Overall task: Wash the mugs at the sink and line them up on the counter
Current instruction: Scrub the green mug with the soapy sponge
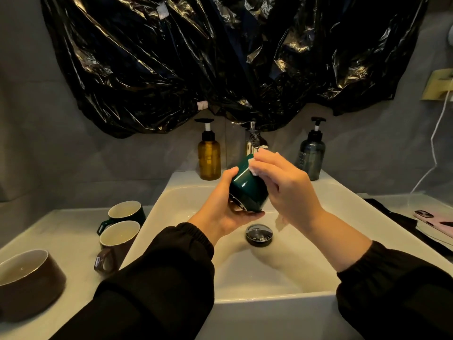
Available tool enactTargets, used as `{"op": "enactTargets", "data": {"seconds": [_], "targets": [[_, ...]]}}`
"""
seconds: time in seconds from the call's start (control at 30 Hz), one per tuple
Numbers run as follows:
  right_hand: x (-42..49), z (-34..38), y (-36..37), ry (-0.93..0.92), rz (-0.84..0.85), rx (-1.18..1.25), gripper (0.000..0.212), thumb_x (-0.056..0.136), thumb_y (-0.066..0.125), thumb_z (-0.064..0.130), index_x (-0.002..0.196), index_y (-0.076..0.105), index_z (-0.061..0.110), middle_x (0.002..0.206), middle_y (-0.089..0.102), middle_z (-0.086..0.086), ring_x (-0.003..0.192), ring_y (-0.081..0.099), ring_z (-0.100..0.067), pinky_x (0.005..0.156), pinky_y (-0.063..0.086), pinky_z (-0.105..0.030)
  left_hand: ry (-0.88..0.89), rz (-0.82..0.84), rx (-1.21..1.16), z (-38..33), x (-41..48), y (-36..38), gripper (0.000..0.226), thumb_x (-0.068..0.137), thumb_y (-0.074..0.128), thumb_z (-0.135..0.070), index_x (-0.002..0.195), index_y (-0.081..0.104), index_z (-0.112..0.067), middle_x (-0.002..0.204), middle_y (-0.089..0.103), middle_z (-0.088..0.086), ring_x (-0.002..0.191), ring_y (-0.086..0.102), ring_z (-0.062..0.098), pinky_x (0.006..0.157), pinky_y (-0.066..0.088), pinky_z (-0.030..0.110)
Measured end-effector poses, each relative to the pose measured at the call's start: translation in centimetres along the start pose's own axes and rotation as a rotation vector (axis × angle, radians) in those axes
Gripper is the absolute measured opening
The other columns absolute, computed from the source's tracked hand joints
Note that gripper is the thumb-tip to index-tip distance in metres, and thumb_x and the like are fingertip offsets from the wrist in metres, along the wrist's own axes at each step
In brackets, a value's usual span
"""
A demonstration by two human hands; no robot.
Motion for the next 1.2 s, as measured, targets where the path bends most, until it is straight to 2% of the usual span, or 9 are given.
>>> {"op": "enactTargets", "data": {"seconds": [0.07,0.2,0.37,0.53,0.63,0.7,0.93,1.1,1.2], "targets": [[0.1,0.2,-0.4,0.005,-0.032,-0.024,0.020,0.092,0.051,0.006,0.098,0.068,-0.003,0.106,0.067,-0.017,0.104,0.063,-0.034,0.095,0.051,-0.036,0.018,-0.023,0.019,-0.2,0.1,-0.2,0.055,0.082,0.064,-0.046,0.126,0.050,-0.015,0.122,0.055,0.018,0.108,0.056,0.036,0.082,0.052,0.053],[-1.0,3.3,1.6,-0.205,0.120,-0.068,0.018,0.079,0.071,0.000,0.098,0.070,-0.003,0.108,0.068,-0.018,0.107,0.064,-0.031,0.099,0.049,-0.037,0.022,0.010,-0.021,0.1,0.0,0.1,0.051,0.082,0.064,-0.048,0.119,0.060,-0.014,0.116,0.064,0.014,0.106,0.060,0.031,0.076,0.056,0.045],[0.2,-0.4,0.2,0.008,0.013,-0.108,0.021,0.088,0.054,0.008,0.099,0.069,-0.002,0.104,0.069,-0.016,0.102,0.065,-0.030,0.092,0.053,-0.034,0.018,-0.063,0.027,-0.1,0.2,-0.6,0.056,0.081,0.065,-0.046,0.126,0.049,-0.016,0.121,0.055,0.018,0.107,0.055,0.036,0.075,0.053,0.051],[-1.1,2.4,2.3,-0.145,0.172,0.018,0.037,0.089,0.040,0.007,0.112,0.067,-0.003,0.123,0.063,-0.013,0.120,0.055,-0.023,0.106,0.041,-0.027,0.038,-0.002,0.001,0.0,0.1,0.0,0.051,0.081,0.064,-0.048,0.119,0.059,-0.013,0.116,0.064,0.014,0.106,0.060,0.030,0.083,0.054,0.046],[-0.2,1.0,0.8,-0.106,0.015,-0.014,0.017,0.091,0.053,0.001,0.099,0.068,-0.004,0.110,0.066,-0.017,0.111,0.061,-0.030,0.106,0.040,-0.023,0.028,0.011,-0.070,-0.4,-0.1,0.1,0.044,0.084,0.060,-0.047,0.113,0.058,-0.014,0.116,0.061,0.018,0.107,0.057,0.033,0.086,0.051,0.049],[0.2,-0.4,-0.5,0.003,-0.081,-0.015,0.017,0.091,0.057,-0.002,0.105,0.067,-0.003,0.111,0.066,-0.018,0.109,0.062,-0.031,0.104,0.038,-0.017,0.017,0.000,-0.101,-0.6,-0.2,0.1,0.043,0.084,0.058,-0.048,0.113,0.056,-0.015,0.118,0.058,0.020,0.108,0.055,0.036,0.087,0.050,0.051],[-1.6,2.0,1.6,-0.325,0.098,-0.012,0.031,0.086,0.060,-0.004,0.117,0.063,-0.004,0.125,0.061,-0.019,0.123,0.054,-0.032,0.105,0.043,-0.042,-0.050,0.090,-0.173,-0.9,-0.6,0.2,0.055,0.085,0.051,-0.054,0.120,0.061,-0.013,0.105,0.068,0.016,0.097,0.062,0.029,0.076,0.054,0.043],[-0.2,0.0,-1.1,-0.089,-0.125,-0.057,0.021,0.090,0.055,-0.003,0.108,0.066,-0.007,0.114,0.066,-0.019,0.111,0.061,-0.031,0.108,0.037,-0.021,-0.062,0.065,-0.198,-1.0,-0.5,-0.1,0.054,0.084,0.055,-0.050,0.124,0.054,-0.014,0.123,0.055,0.023,0.110,0.054,0.038,0.088,0.051,0.050],[-1.1,1.4,0.3,-0.198,-0.054,-0.065,0.024,0.093,0.053,-0.003,0.113,0.065,-0.007,0.119,0.063,-0.021,0.118,0.058,-0.033,0.108,0.041,-0.034,-0.063,0.075,-0.169,-0.7,-0.4,0.1,0.055,0.085,0.052,-0.053,0.122,0.058,-0.013,0.115,0.062,0.020,0.104,0.059,0.033,0.081,0.054,0.046]]}}
Point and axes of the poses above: each hand's wrist, its own x-axis towards the middle knuckle, its own y-axis out of the palm, z = x × y, the point moved 6 cm from there along x, towards the middle knuckle
